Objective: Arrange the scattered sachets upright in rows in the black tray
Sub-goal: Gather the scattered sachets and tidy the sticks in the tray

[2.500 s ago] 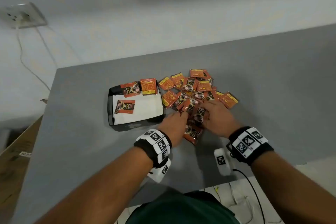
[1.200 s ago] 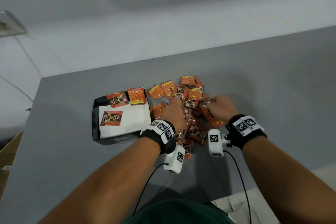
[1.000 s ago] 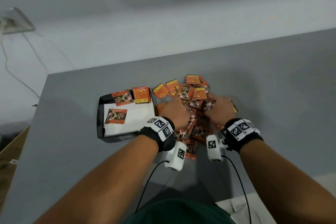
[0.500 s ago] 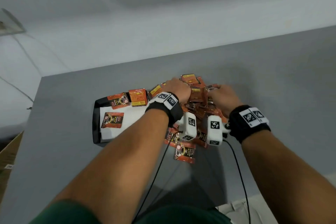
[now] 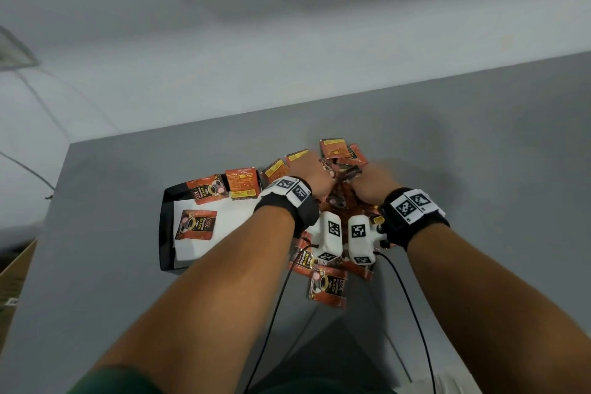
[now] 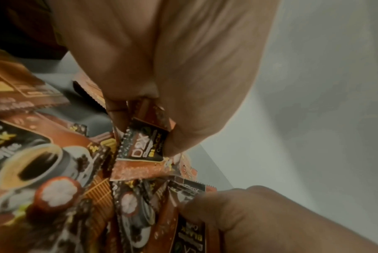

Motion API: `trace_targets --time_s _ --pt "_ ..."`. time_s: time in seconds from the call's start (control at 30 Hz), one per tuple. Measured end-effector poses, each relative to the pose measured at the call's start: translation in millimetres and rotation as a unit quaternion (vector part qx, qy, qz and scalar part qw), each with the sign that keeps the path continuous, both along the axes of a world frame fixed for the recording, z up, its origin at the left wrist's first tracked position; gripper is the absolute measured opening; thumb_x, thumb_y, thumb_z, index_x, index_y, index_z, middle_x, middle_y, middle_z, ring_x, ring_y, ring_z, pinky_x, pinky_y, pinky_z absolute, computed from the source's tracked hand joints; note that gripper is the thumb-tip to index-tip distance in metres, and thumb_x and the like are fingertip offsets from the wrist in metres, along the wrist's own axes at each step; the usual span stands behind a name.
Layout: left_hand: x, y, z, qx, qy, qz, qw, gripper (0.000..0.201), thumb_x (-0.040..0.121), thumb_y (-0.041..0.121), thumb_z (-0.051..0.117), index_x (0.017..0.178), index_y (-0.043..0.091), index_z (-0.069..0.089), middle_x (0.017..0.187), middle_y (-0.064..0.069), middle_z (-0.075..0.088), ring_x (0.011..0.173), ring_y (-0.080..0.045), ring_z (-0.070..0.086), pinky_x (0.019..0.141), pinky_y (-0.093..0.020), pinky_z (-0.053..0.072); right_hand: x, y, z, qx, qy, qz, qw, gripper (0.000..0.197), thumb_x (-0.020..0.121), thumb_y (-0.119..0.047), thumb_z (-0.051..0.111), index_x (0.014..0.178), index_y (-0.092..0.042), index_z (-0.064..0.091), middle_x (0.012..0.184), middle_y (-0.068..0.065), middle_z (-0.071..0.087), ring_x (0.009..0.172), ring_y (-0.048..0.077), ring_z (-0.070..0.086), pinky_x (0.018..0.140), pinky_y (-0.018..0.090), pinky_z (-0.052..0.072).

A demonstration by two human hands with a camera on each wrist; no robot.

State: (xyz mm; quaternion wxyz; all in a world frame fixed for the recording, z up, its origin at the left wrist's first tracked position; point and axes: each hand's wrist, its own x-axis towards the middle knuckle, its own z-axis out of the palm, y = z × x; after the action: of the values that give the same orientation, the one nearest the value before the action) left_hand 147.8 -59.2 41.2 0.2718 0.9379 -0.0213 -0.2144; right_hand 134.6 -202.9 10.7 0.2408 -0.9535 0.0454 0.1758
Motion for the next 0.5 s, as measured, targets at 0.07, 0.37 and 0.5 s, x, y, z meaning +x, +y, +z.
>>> trace_targets --time_s 0.07,0.37,0.5 --pt "-4.4 6.0 2.7 -0.068 -0.001 0.043 0.997 0.01 0.094 0.011 0.055 0.104 0.012 0.052 0.082 -0.002 0.059 0.076 -0.021 0.062 0.058 -0.03 0.047 -0.4 -0.4 0.9 -0.004 -0.008 0.009 1.0 0.025 0.1 -0.006 0.043 0.108 0.001 0.065 0.107 0.016 0.069 0.099 0.033 0.064 0.084 0.034 0.048" --pt "-13.4 40.0 26.2 -0.026 -0.026 0.011 0.999 0.037 0.097 0.013 0.049 0.06 0.01 0.049 0.058 -0.002 0.051 0.052 -0.016 0.048 0.046 -0.025 0.039 4.8 15.1 -14.2 -0.004 -0.01 -0.049 0.999 0.033 0.087 -0.037 0.075 0.088 -0.006 0.065 0.079 0.004 0.065 0.07 0.016 0.059 0.065 0.027 0.046" --pt "-28.0 39.0 24.9 0.062 0.037 -0.092 0.993 0.034 0.1 0.013 0.044 0.083 -0.004 0.067 0.073 -0.008 0.057 0.059 -0.017 0.049 0.057 -0.025 0.043 11.2 18.9 -24.9 0.027 -0.036 -0.048 0.998 0.028 0.082 -0.03 0.081 0.096 -0.009 0.068 0.089 0.003 0.072 0.083 0.019 0.069 0.076 0.033 0.058"
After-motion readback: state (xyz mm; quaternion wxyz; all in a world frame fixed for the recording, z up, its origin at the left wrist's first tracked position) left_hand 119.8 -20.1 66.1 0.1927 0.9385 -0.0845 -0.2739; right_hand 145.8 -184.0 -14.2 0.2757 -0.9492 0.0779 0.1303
